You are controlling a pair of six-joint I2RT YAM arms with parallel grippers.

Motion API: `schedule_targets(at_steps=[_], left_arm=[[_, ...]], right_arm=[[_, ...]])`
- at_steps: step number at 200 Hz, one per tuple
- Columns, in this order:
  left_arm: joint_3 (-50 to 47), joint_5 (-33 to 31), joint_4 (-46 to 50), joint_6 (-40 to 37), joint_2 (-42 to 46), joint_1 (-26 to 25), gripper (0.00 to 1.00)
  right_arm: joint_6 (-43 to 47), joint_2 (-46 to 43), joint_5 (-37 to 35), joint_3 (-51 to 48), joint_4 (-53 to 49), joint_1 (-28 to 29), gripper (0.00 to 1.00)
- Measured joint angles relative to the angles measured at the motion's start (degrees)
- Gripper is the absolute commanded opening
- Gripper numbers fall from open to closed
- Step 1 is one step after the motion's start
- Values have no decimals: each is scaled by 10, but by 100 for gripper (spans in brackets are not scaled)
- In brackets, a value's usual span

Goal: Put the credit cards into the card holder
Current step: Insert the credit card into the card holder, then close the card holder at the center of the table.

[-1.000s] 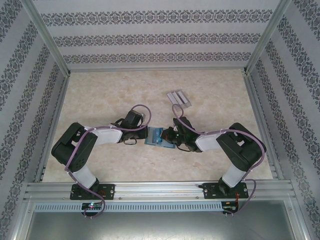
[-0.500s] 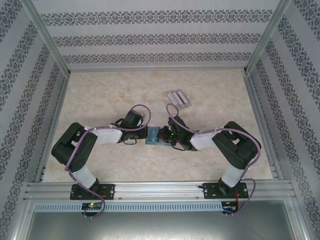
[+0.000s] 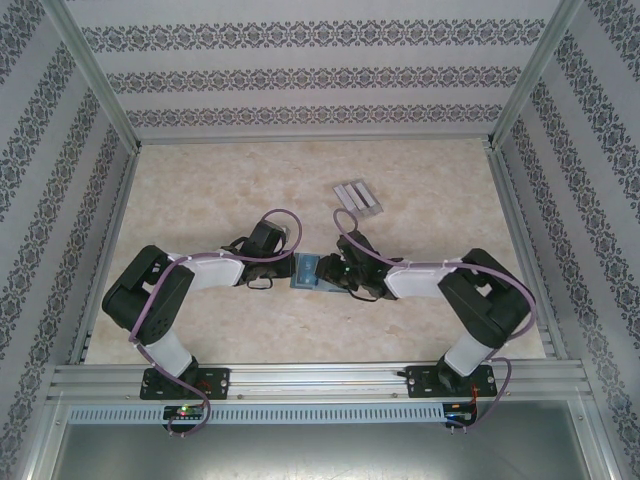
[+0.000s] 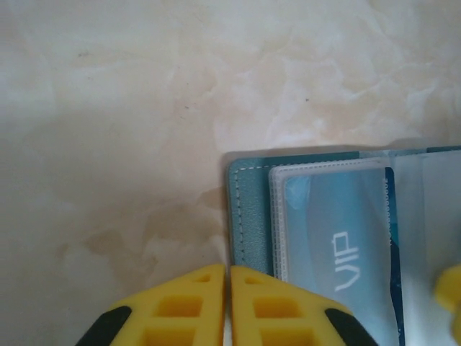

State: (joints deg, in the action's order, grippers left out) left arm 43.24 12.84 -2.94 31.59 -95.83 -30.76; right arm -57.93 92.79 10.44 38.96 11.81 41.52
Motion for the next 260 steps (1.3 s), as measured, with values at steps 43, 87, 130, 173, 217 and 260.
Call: schedule_targets(at_steps=[43, 87, 130, 173, 217, 260], left_arm=[[-2, -9, 31, -13, 32, 0, 40], [-1, 2, 73, -15, 77, 0, 52], [-1, 50, 96, -10, 66, 0, 56], [4, 84, 97, 8, 41, 2, 58], [14, 99, 96, 23, 26, 6, 56], [22, 106, 98, 32, 17, 9, 52]], right_arm=[[69, -76, -52, 12, -137, -2, 40], [144, -108, -144, 65, -287, -5, 45], [186, -98, -190, 97, -360, -9, 49], [205, -36, -188, 138, -372, -3, 56], [208, 35, -193, 182, -376, 0, 35], [210, 28, -209, 181, -383, -3, 18]])
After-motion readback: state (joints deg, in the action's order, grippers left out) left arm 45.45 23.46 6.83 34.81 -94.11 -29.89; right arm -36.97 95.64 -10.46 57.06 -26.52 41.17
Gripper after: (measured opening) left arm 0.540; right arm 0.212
